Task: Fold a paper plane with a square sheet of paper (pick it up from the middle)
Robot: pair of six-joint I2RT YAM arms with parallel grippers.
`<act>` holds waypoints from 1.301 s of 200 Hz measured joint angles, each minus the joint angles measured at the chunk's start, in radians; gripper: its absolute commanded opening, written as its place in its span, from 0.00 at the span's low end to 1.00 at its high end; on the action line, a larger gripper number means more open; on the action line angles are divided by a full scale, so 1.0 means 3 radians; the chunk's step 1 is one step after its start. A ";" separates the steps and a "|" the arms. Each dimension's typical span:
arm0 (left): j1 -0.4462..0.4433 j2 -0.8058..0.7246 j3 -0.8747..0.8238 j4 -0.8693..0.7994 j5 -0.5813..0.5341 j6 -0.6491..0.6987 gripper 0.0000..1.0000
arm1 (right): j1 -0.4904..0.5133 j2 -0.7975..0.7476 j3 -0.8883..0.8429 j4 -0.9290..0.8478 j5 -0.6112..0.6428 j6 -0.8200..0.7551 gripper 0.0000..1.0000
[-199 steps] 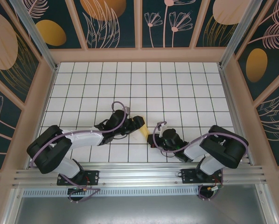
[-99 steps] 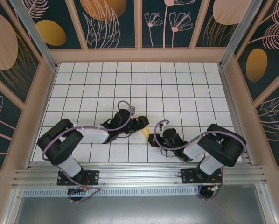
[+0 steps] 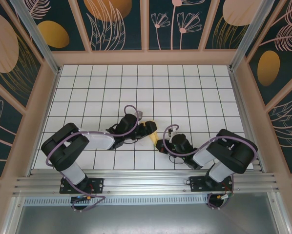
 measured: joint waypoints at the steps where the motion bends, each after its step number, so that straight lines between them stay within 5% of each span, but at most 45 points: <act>1: 0.0000 0.0001 0.0001 -0.0003 0.0000 0.0000 0.70 | 0.0000 -0.0005 0.0001 -0.0009 -0.0001 -0.0006 0.06; 40: 0.0000 0.0046 0.0048 -0.0121 -0.0111 -0.0009 0.72 | 0.0000 -0.0165 0.0005 -0.0178 0.0001 -0.0173 0.01; 53: 0.0000 0.0036 0.0048 -0.0189 -0.0181 -0.0033 0.88 | 0.0000 -0.0172 0.0006 -0.0188 0.0000 -0.0234 0.01; 96: 0.0000 -0.0239 0.0102 -0.0867 -0.0603 -0.0256 0.91 | 0.0074 -0.0178 0.0019 -0.0226 0.0100 -0.0544 0.00; 212: 0.0001 0.0224 0.0694 -0.1736 -0.0661 -0.0385 0.43 | 0.0407 -0.0198 0.0042 -0.0233 0.0492 -0.1696 0.00; 260: 0.0001 0.0224 0.0731 -0.1816 -0.0631 -0.0385 0.26 | 0.0454 -0.0151 0.0102 -0.0251 0.0565 -0.1991 0.07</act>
